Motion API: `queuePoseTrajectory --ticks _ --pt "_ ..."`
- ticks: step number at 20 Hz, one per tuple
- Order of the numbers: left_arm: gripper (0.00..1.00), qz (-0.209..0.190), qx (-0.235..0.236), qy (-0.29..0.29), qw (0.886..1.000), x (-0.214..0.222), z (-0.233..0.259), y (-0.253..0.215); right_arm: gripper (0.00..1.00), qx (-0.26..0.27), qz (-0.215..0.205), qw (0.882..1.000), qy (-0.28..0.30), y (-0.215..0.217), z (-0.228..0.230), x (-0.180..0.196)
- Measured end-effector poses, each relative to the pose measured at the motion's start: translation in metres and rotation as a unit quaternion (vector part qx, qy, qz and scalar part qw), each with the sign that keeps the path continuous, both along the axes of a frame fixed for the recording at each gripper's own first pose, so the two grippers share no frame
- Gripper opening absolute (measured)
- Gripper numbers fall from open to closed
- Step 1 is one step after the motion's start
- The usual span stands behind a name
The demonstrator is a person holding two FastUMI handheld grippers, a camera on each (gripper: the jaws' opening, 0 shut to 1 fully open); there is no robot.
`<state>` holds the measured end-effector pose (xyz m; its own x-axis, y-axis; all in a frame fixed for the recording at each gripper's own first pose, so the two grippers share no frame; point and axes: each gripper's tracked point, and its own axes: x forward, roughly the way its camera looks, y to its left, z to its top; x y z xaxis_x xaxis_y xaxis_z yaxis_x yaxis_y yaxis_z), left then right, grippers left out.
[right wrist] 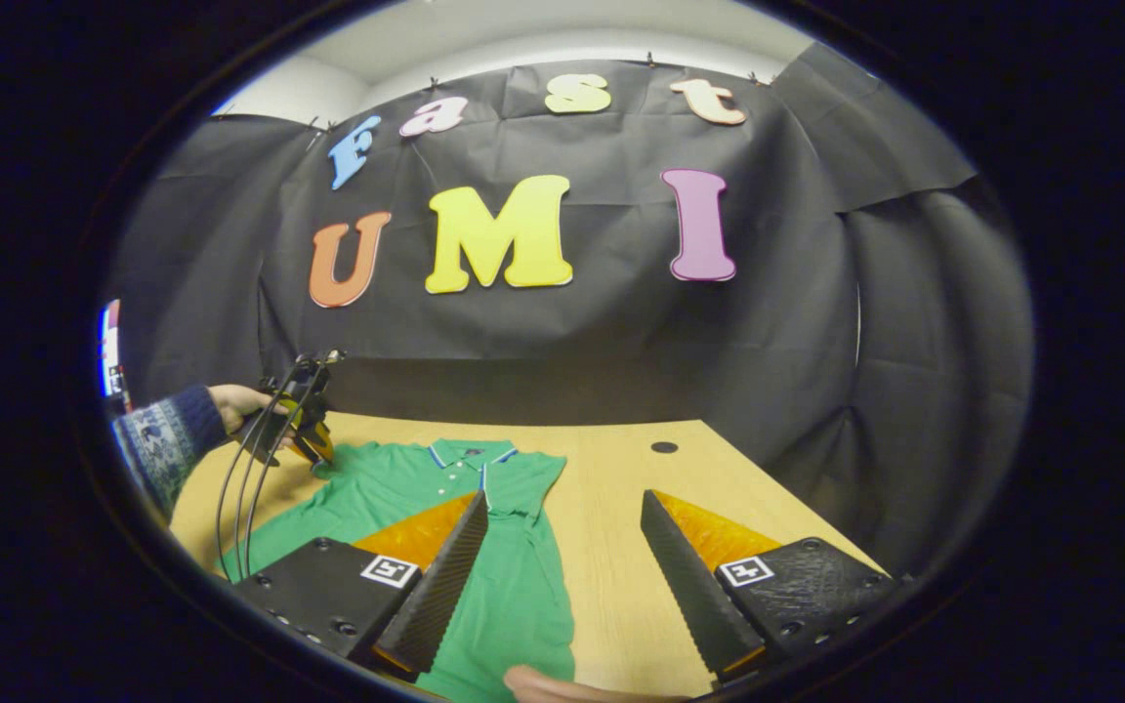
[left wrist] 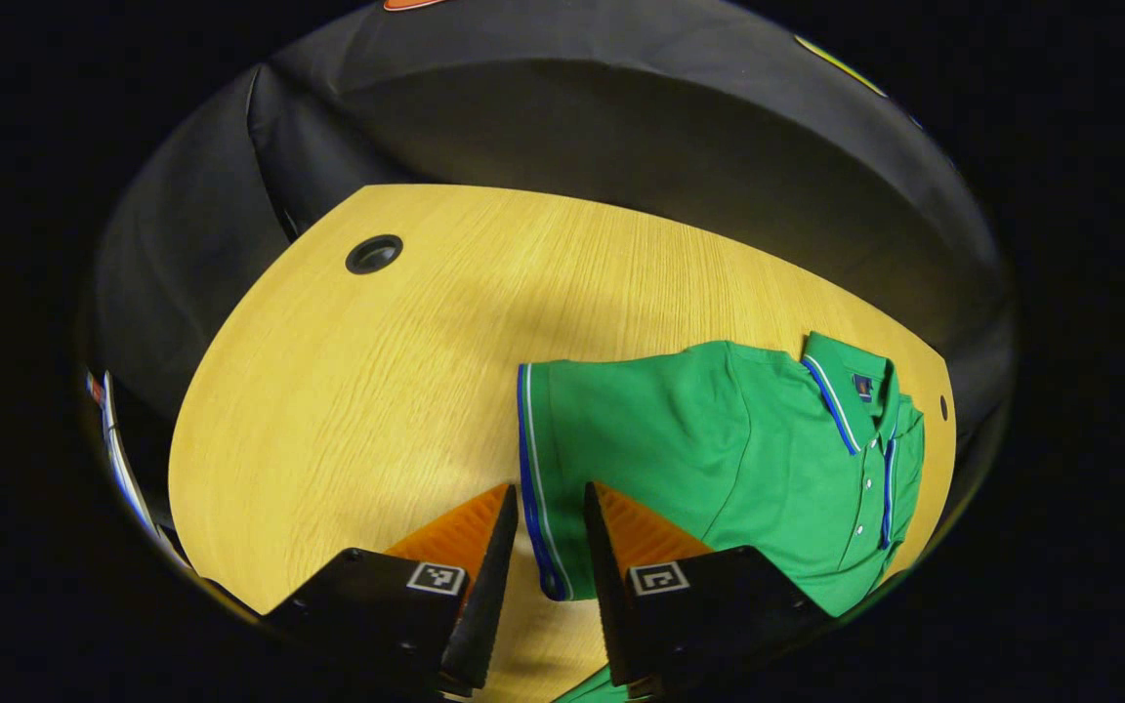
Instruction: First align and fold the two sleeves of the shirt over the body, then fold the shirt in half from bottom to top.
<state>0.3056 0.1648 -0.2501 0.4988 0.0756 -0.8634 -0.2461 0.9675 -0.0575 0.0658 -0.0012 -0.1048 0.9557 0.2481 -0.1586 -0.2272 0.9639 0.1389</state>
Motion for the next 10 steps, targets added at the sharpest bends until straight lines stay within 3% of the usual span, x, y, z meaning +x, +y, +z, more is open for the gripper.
queuePoseTrajectory --ticks 2,3,4,5,10 --pt "0.40 -0.004 -0.009 -0.009 1.000 0.006 0.001 -0.004 0.96 -0.002 0.001 1.000 0.001 0.001 -0.001 0.002" --pt "0.32 -0.003 -0.007 -0.010 1.000 0.005 0.001 -0.004 0.96 -0.003 0.002 1.000 0.000 0.003 -0.001 0.001" --pt "0.32 0.007 0.012 -0.010 1.000 0.006 0.001 0.004 0.96 -0.005 0.005 1.000 0.000 0.004 0.000 0.000" --pt "0.03 0.013 0.018 -0.004 1.000 0.006 -0.002 0.006 0.96 -0.005 0.004 1.000 -0.001 0.004 -0.001 -0.001" --pt "0.03 -0.003 0.002 0.002 1.000 0.001 0.000 0.002 0.99 -0.004 0.004 1.000 -0.002 0.003 0.000 -0.003"
